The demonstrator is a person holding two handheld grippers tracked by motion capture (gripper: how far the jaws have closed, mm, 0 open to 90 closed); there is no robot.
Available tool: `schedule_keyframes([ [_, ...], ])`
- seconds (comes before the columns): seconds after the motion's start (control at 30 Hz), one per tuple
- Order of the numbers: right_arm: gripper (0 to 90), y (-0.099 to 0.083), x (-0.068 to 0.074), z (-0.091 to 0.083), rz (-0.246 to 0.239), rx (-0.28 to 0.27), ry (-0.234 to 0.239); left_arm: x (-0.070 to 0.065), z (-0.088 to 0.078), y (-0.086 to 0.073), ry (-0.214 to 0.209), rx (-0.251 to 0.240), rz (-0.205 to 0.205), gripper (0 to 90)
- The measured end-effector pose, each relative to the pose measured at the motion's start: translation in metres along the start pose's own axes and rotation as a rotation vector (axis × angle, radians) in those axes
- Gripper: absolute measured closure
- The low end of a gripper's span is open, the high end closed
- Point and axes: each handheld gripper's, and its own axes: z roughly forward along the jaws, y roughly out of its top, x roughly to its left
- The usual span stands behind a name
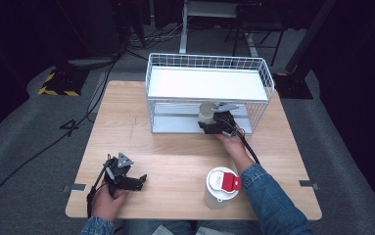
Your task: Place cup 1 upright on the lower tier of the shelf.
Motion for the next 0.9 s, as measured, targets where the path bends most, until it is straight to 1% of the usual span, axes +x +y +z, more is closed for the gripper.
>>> schedule_keyframes([
  [0.17, 23.1, 0.0, -0.001, 0.006, 0.012, -0.015, -0.021, 0.0, 0.0, 0.0, 0.0, 0.0, -0.001, 0.6],
  [0.47, 23.1, 0.002, -0.001, 0.011, 0.03, -0.015, -0.02, 0.0, 0.0, 0.0, 0.0, 0.0, -0.002, 0.6],
  [0.53, 23.0, 0.002, -0.002, 0.012, 0.034, -0.017, -0.018, 0.0, 0.0, 0.0, -0.004, 0.001, 0.011, 0.6],
  [0.7, 22.4, 0.0, -0.005, 0.012, 0.05, -0.015, -0.017, -0.001, 0.0, 0.0, -0.007, 0.002, 0.014, 0.6],
  [0.77, 18.3, 0.0, -0.007, 0.012, 0.059, -0.025, -0.017, -0.001, 0.0, 0.0, -0.008, 0.002, 0.014, 0.6],
  [0.83, 16.1, 0.0, -0.008, 0.012, 0.069, -0.031, -0.01, -0.001, 0.0, 0.0, -0.008, 0.003, 0.015, 0.6],
  [0.9, 15.1, 0.0, -0.008, 0.012, 0.059, -0.022, -0.013, -0.001, 0.0, 0.0, -0.008, 0.003, 0.015, 0.6],
])
